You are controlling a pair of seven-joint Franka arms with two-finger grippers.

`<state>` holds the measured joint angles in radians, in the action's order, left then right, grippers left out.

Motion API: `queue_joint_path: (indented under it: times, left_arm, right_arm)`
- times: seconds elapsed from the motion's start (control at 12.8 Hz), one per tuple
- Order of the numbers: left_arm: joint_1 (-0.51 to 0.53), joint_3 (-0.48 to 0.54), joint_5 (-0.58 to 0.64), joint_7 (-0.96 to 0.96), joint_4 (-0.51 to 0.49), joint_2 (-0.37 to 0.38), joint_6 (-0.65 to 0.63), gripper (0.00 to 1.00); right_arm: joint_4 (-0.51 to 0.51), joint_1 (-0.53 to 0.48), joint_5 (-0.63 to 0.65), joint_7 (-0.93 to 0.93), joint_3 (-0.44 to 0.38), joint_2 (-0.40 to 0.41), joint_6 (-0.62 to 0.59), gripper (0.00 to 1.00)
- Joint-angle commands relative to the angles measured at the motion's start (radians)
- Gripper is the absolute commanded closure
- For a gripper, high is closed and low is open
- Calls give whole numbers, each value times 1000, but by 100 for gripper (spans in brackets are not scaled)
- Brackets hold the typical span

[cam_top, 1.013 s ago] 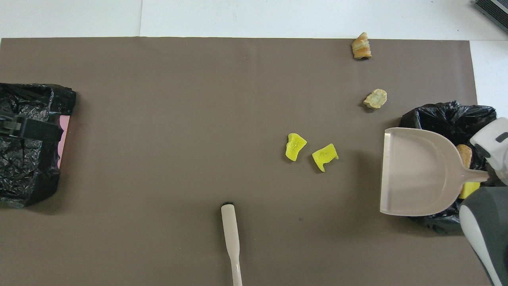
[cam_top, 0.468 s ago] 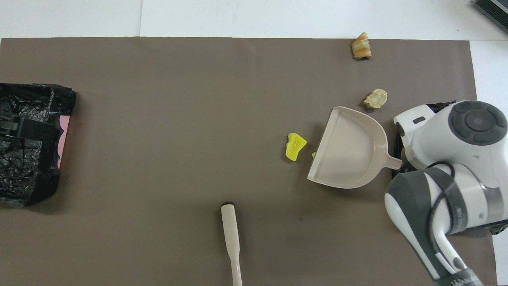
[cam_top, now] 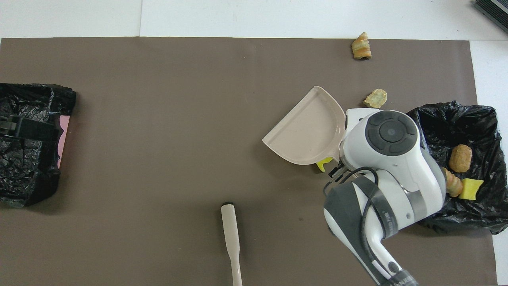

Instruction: Sweep and dump trash in bin

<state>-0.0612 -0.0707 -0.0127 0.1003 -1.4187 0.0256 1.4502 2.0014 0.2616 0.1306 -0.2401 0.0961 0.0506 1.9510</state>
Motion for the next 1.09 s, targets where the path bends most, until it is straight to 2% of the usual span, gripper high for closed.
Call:
queue_joint_path:
  times: [0.0,0.39,0.78,0.94,1.01]
  left_arm:
    - [12,-9,19,1,1,11,-19,0]
    - [12,-9,19,2,1,11,-19,0]
    - [12,-9,19,2,1,11,-17,0]
    - [12,-9,19,1,1,11,-19,0]
    - [12,-9,19,2,1,11,-17,0]
  right_arm:
    - [-125,62,-84,195,-4,99,-1,100]
    - [-364,146,-223,557,-4,311,-14,100]
    - [-643,280,-210,905,-4,569,-3,100]
    - [-650,288,-212,915,-4,580,2,100]
    - [-648,283,-213,913,-4,578,5,41]
